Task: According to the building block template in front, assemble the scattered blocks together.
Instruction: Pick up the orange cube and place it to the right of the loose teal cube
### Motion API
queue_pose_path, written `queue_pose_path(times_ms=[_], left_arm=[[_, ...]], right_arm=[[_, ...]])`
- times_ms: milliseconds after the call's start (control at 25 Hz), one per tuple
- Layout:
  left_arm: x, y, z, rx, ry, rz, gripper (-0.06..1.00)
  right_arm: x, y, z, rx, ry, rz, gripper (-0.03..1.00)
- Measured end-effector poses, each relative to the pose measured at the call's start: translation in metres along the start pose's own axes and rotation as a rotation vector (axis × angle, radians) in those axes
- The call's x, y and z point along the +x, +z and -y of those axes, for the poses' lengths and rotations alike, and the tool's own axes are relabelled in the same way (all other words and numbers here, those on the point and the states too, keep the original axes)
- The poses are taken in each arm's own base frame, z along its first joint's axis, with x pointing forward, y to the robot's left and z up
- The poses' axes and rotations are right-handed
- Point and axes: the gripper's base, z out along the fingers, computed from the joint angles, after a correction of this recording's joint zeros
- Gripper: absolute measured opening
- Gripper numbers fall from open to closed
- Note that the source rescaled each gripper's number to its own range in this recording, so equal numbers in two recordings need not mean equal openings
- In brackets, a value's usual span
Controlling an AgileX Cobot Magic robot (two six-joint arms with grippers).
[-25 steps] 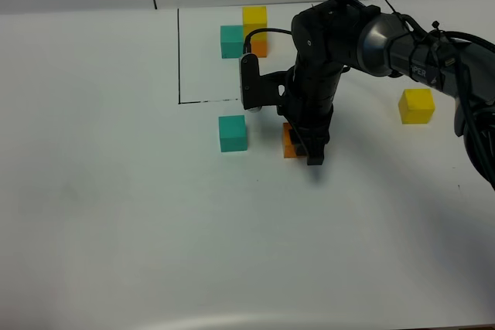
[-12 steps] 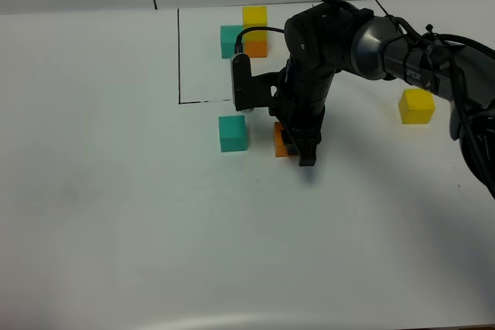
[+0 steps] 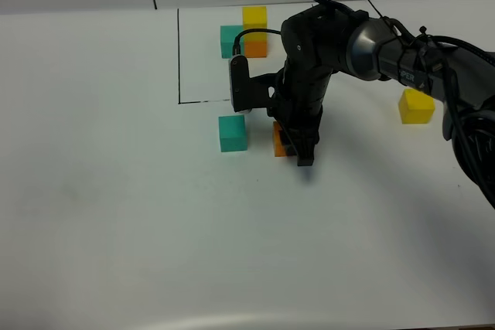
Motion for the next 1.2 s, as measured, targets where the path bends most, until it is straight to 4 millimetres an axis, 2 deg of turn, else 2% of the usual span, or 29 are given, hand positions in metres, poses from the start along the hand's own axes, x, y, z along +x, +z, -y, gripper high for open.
queue_pose_path(times_ms=[520, 1200], left_arm=[[0.0, 0.0, 0.0, 0.0, 0.0, 0.0, 0.85], [0.0, 0.0, 0.0, 0.0, 0.0, 0.0, 0.85]], right_arm=[[-0.023, 0.002, 0.003, 0.029, -0.033, 0.032, 0.02], [-0.032, 0.005, 0.011, 0.022, -0.022, 0.034, 0.03]])
